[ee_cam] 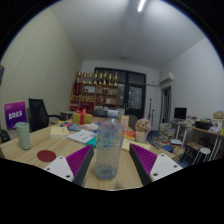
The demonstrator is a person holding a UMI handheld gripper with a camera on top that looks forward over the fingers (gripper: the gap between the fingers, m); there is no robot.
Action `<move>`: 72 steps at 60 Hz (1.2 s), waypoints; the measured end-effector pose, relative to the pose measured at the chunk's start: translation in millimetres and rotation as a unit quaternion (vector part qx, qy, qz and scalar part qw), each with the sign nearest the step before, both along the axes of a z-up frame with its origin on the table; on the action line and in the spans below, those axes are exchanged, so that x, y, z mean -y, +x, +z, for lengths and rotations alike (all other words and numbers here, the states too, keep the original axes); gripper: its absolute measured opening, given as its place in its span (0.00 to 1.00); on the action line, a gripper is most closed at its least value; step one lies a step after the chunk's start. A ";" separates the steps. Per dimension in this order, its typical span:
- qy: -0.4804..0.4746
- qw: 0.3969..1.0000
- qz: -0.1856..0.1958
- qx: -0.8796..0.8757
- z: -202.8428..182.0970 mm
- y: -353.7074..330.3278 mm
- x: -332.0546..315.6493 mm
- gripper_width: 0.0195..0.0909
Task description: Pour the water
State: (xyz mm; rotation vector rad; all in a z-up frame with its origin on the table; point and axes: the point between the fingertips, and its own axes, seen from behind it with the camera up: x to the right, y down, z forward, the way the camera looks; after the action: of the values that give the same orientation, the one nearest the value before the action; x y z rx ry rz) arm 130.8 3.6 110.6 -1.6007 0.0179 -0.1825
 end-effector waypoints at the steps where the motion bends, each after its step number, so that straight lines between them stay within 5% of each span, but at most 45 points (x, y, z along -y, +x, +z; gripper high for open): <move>1: 0.003 1.000 -0.001 -0.002 0.3 -0.4 -4.3 0.88; 23: 0.001 0.999 -0.024 -0.022 -6.7 3.6 -75.1 0.86; 27: -0.012 0.999 -0.028 -0.026 -15.2 6.0 -85.9 0.80; 29: -0.016 0.999 -0.027 -0.033 -21.8 10.1 -87.5 0.63; 37: 0.008 0.998 -0.052 -0.044 -20.3 9.7 -98.4 0.58; 50: -0.010 0.999 -0.024 -0.027 -21.9 -10.0 -96.6 0.43; 51: -0.013 1.000 -0.020 -0.021 -20.3 -12.9 -95.1 0.37; 63: 0.001 0.988 0.004 0.155 51.5 -77.0 -88.0 0.36; 72: -0.013 0.925 0.013 0.379 75.6 -144.1 -107.7 0.36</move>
State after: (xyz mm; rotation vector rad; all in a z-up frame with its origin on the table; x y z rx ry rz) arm -13.4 111.3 186.2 -1.4637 -0.6073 -0.7732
